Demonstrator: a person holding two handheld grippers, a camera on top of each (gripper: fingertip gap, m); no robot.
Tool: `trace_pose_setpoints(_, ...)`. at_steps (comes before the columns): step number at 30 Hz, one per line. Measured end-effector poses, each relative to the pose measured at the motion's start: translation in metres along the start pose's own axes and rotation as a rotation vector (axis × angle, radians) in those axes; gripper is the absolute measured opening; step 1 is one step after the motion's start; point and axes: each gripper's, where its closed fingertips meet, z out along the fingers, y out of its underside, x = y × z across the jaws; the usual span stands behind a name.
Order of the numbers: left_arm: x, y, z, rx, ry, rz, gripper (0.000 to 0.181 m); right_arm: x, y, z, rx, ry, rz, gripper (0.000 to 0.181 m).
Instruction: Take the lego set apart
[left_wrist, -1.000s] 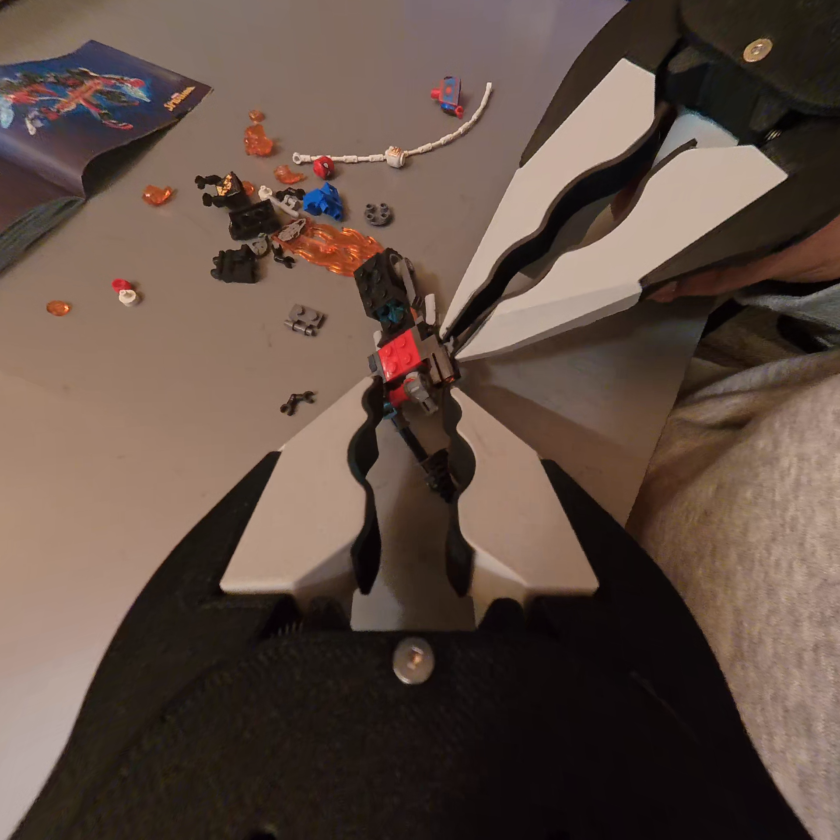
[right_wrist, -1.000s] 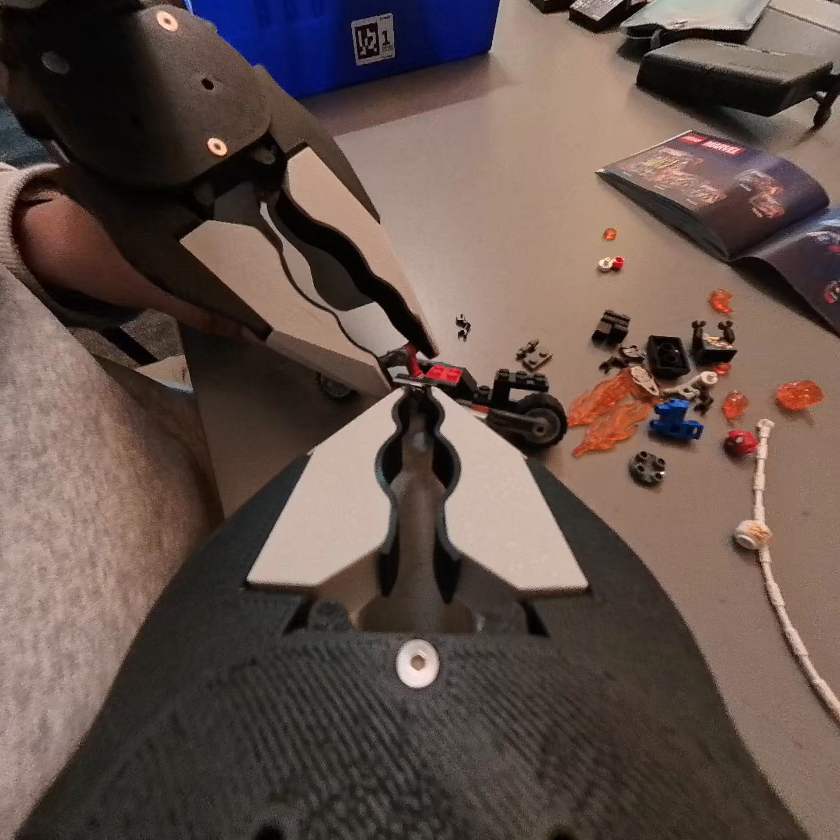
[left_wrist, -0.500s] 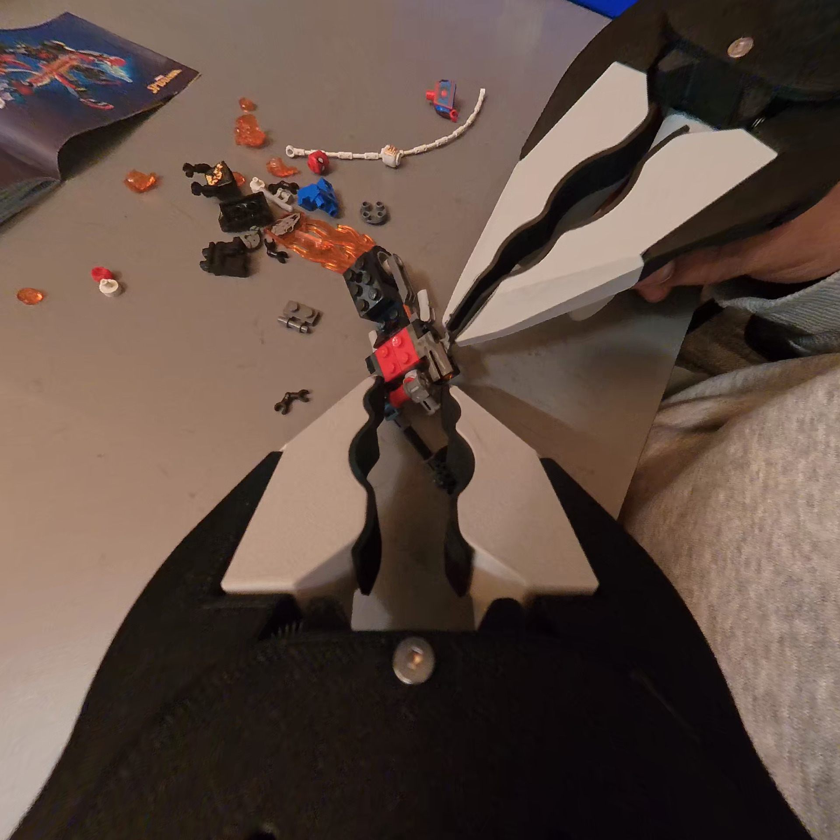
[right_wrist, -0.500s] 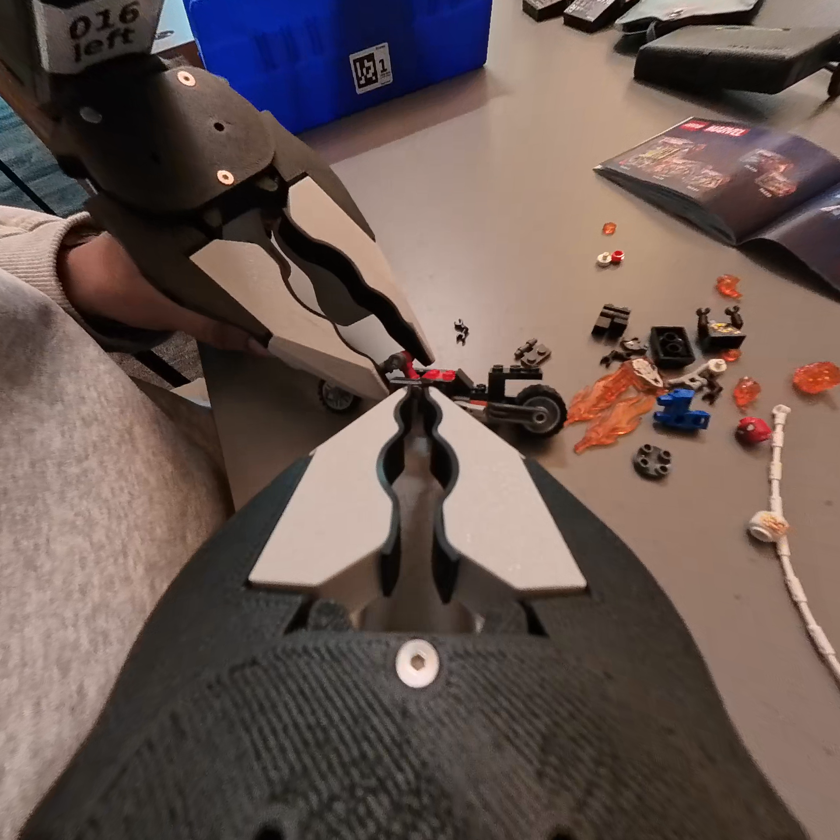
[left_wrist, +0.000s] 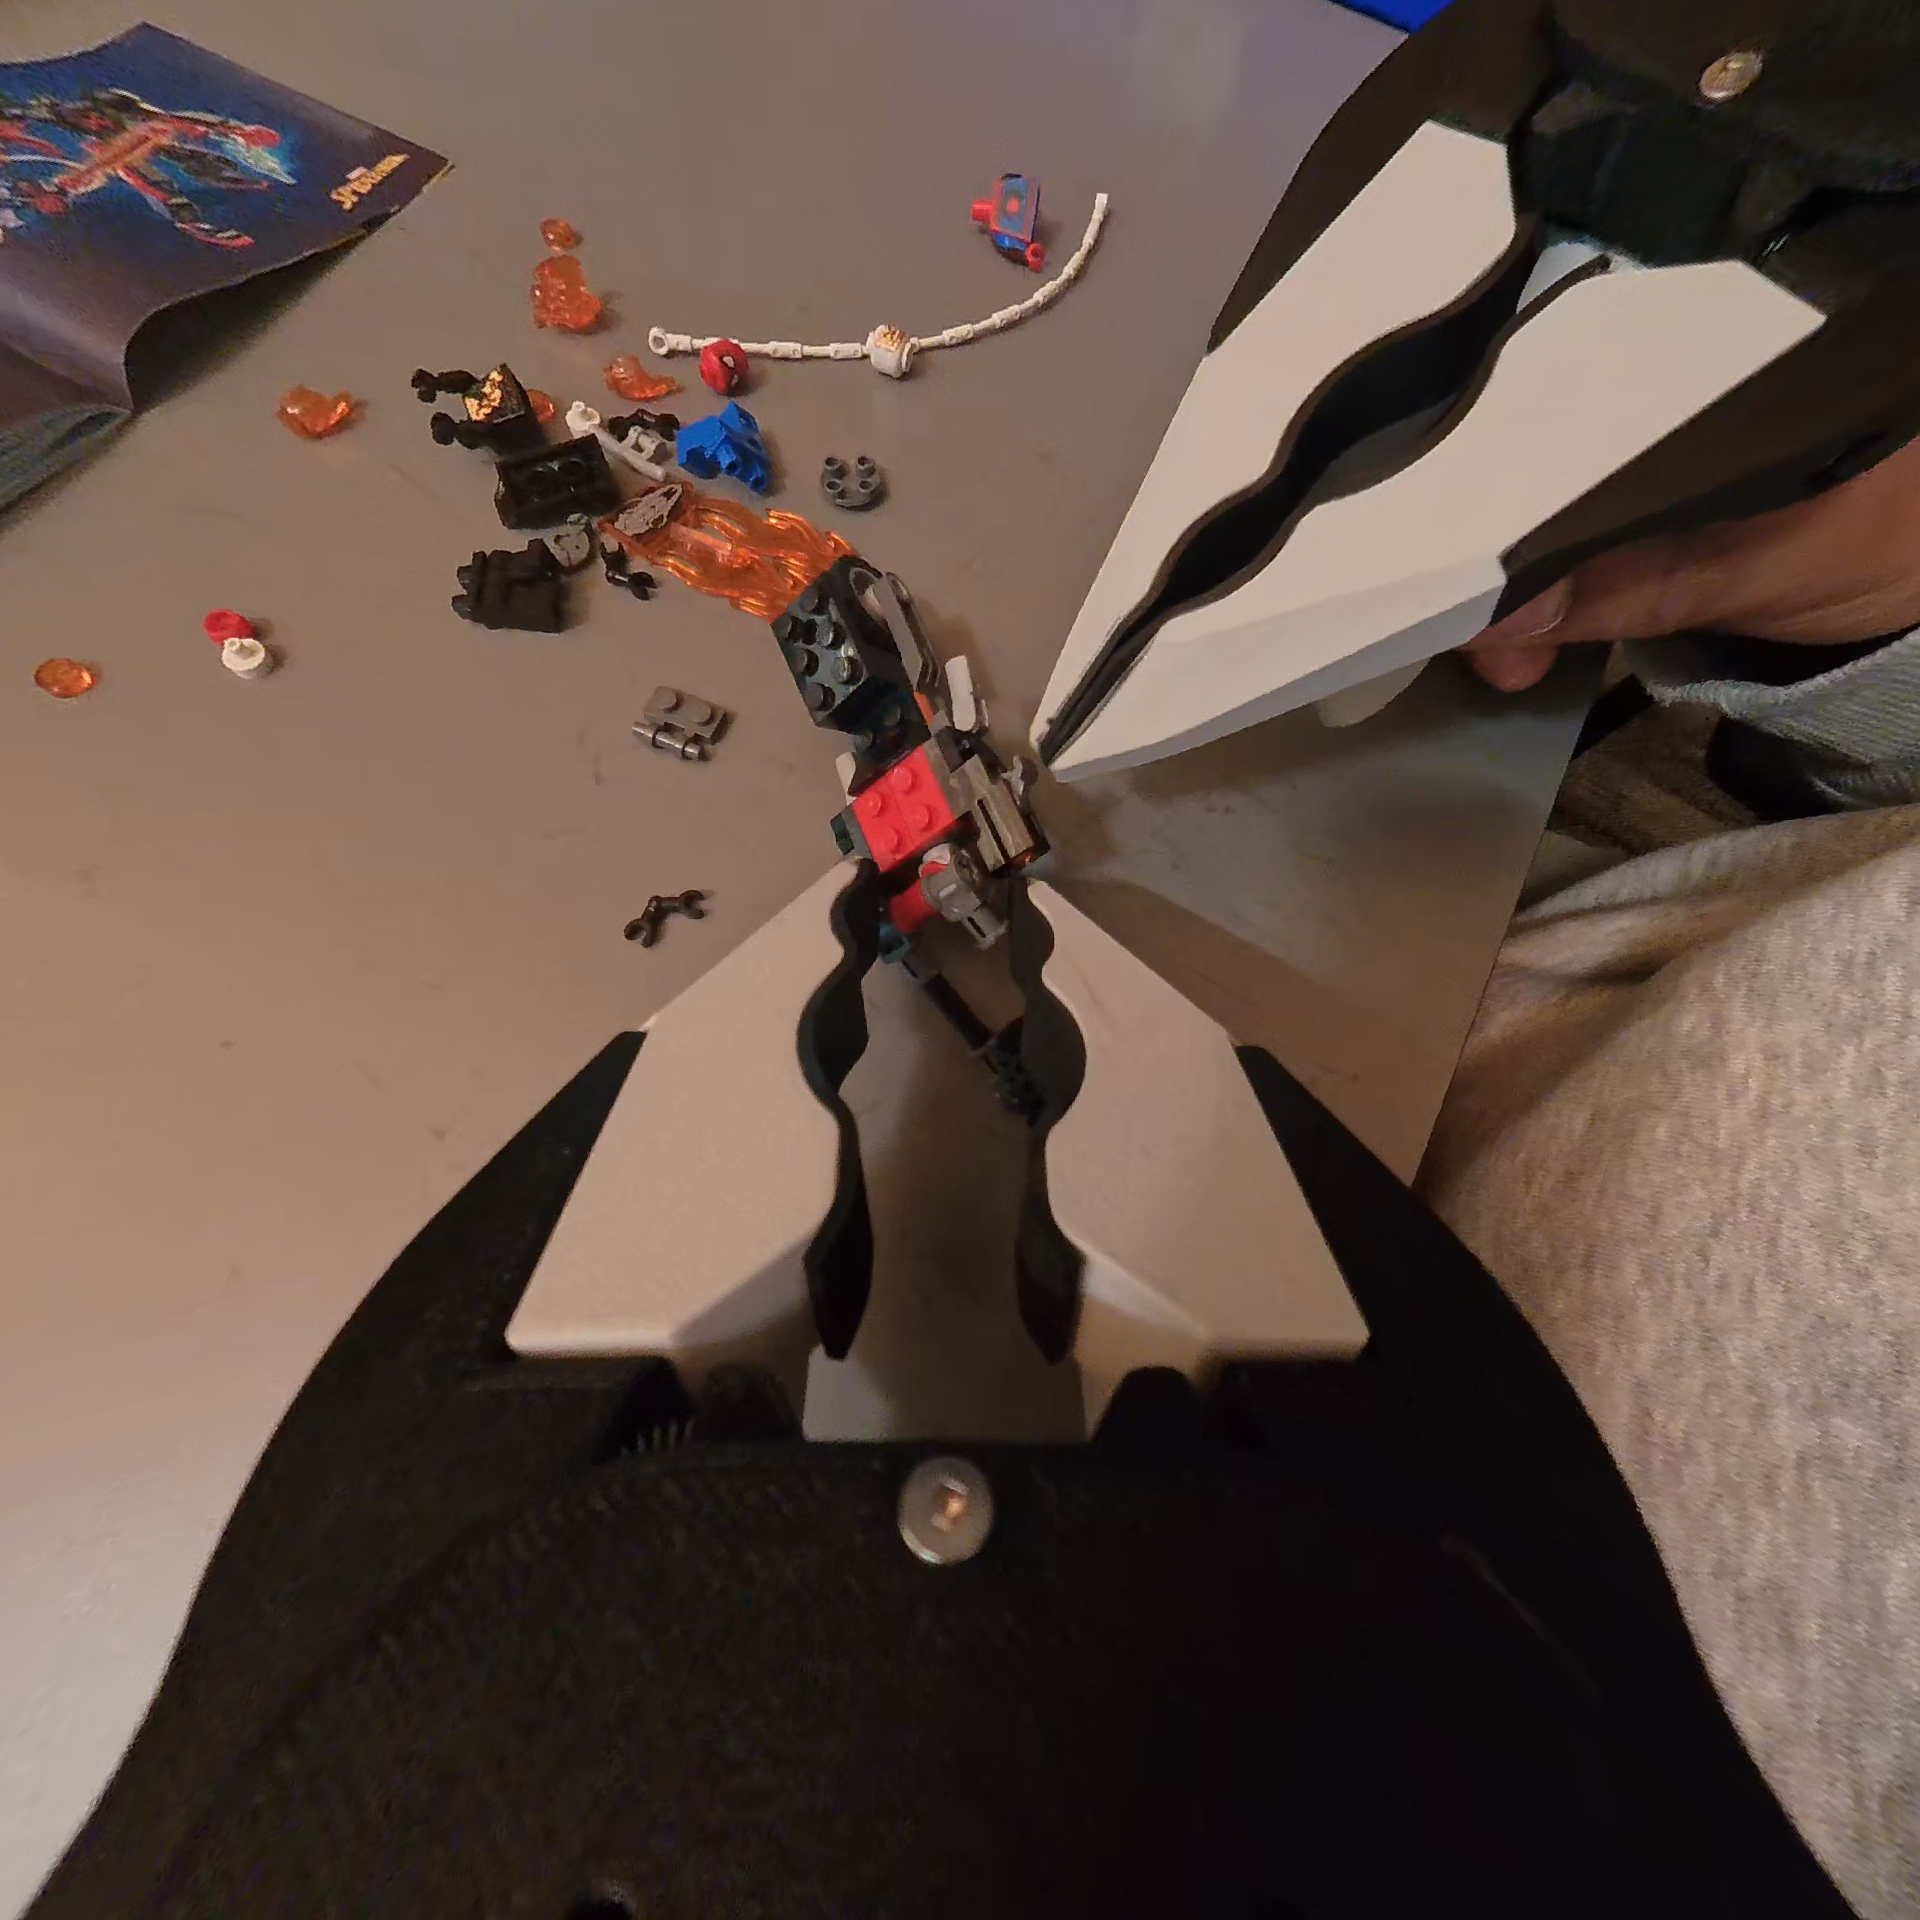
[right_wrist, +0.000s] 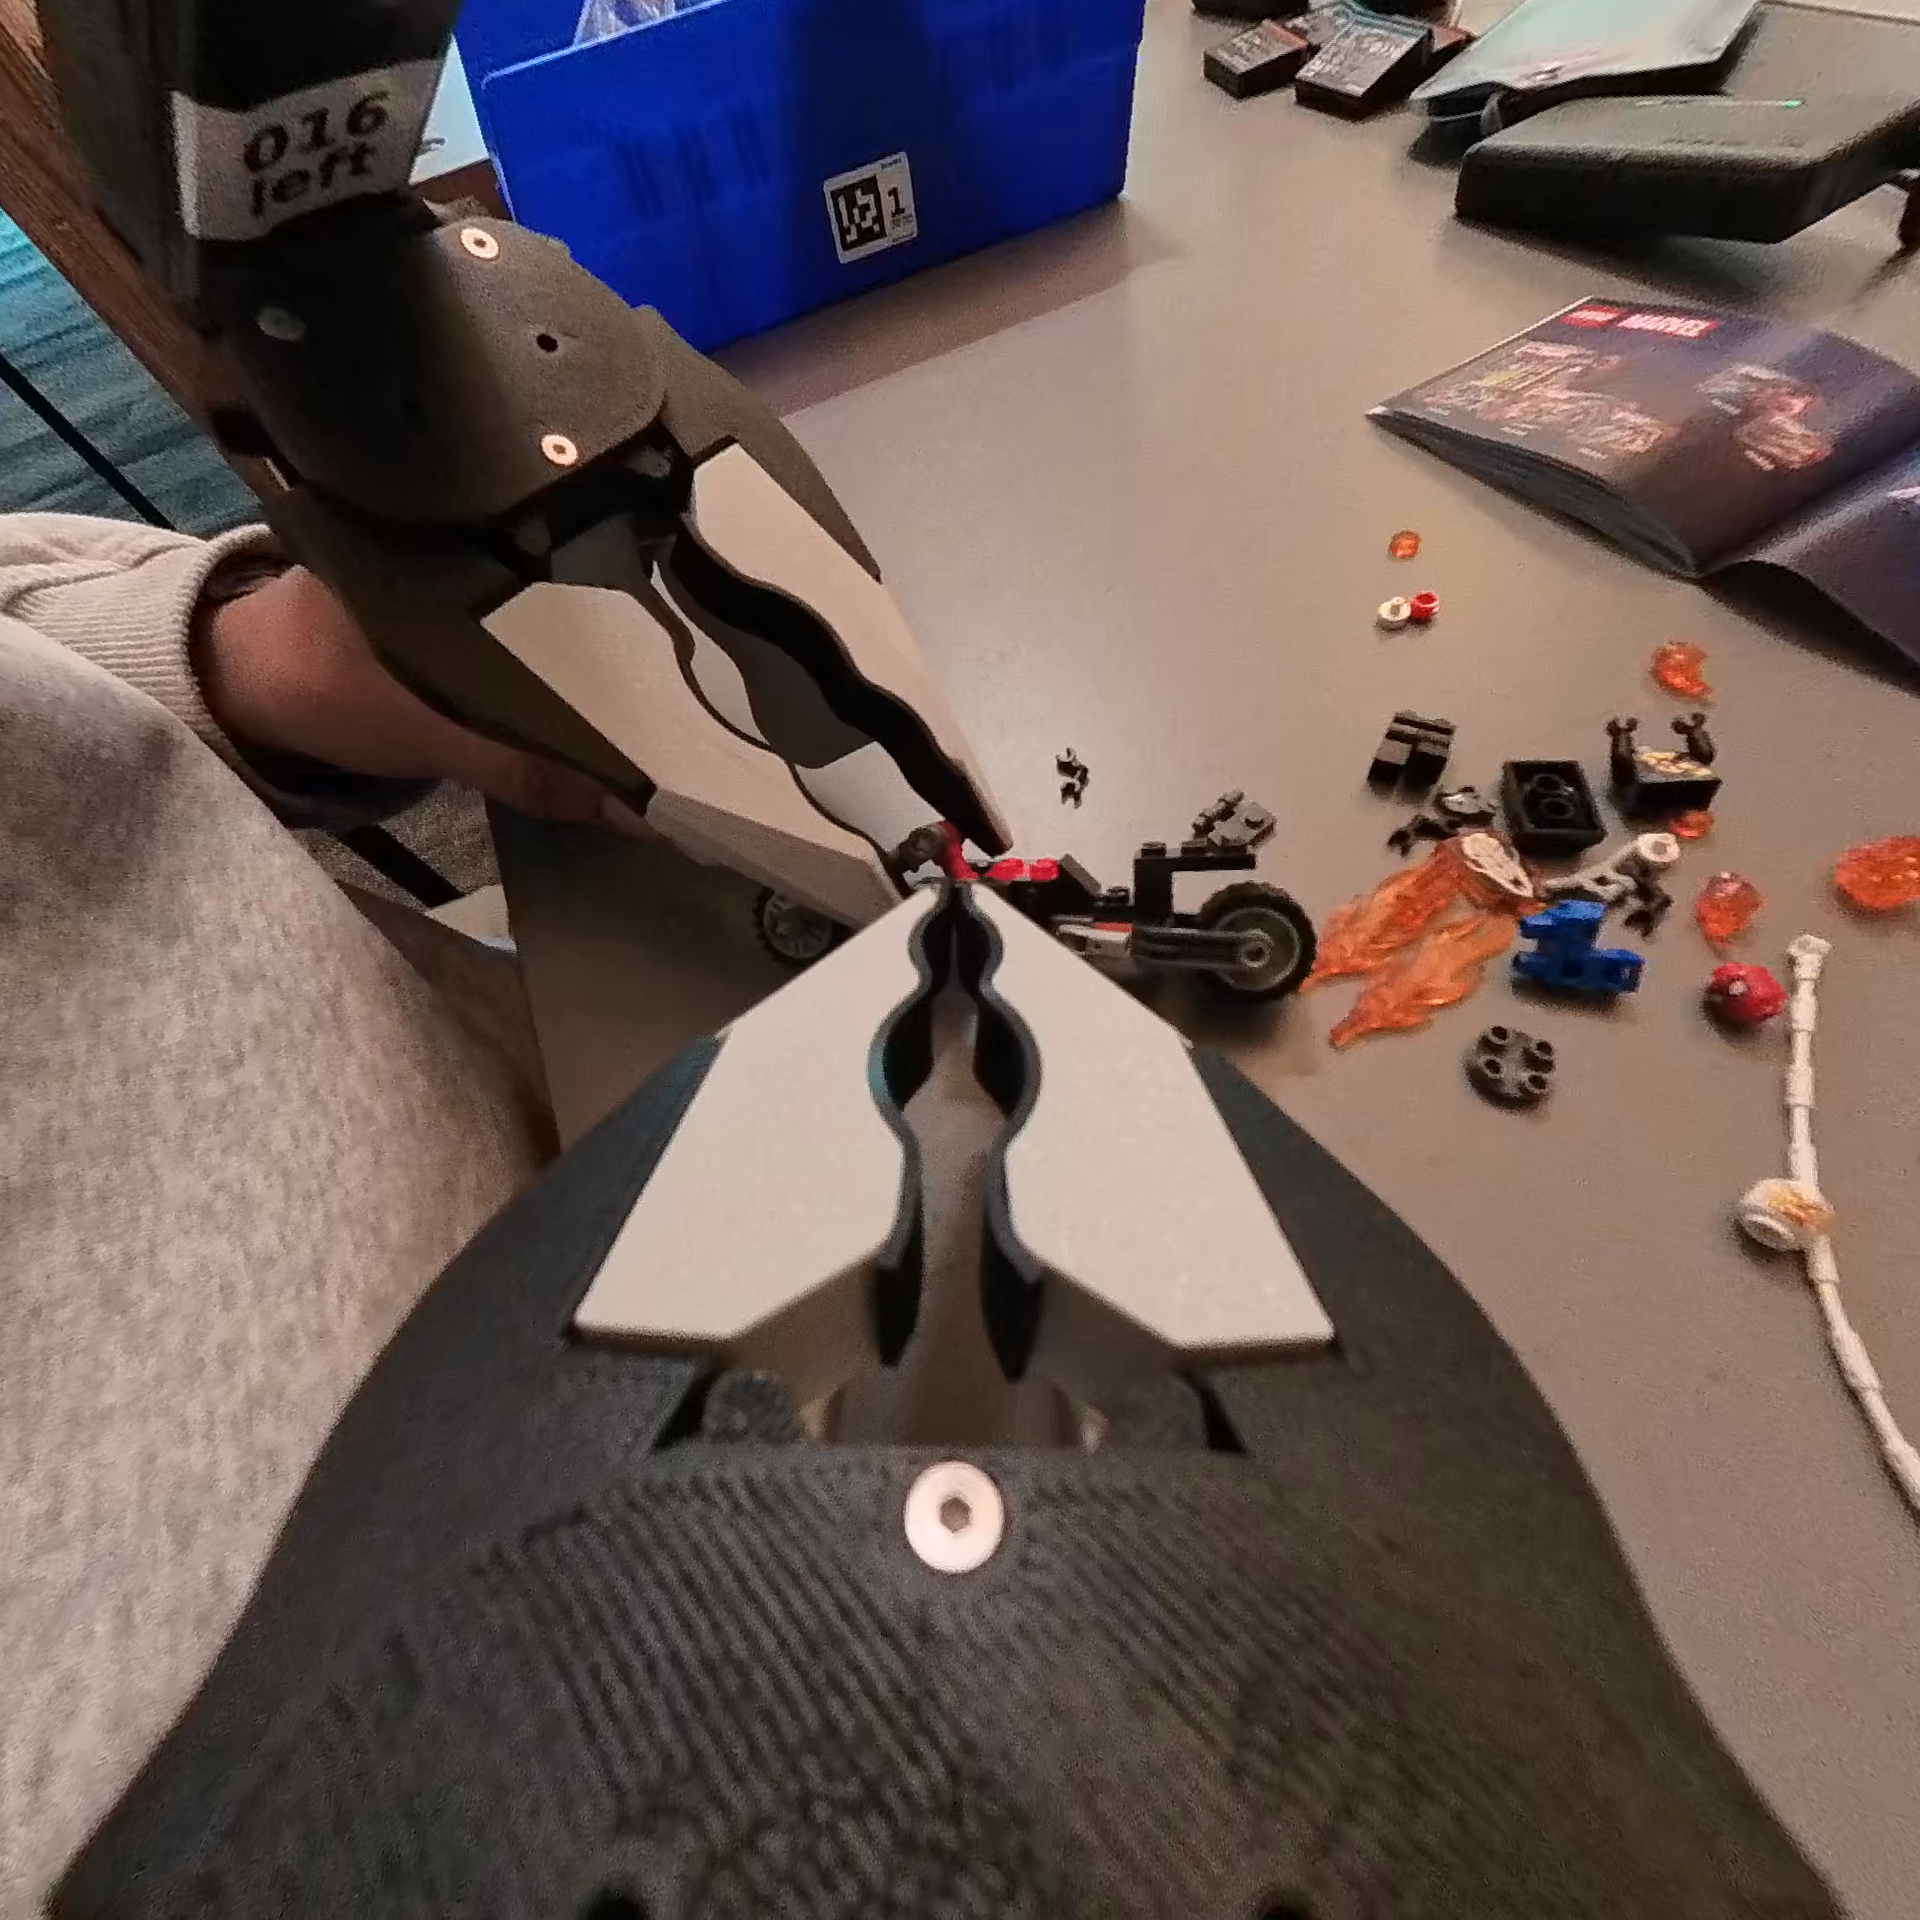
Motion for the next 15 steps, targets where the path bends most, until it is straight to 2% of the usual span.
trace_pose_setpoints(15, 0.0058, -0.0023, -0.0004, 0.011, 0.049, 0.021, 0.022, 0.0041, 0.0032, 0.0044, -0.036, 0.032, -0.047, 0.001)
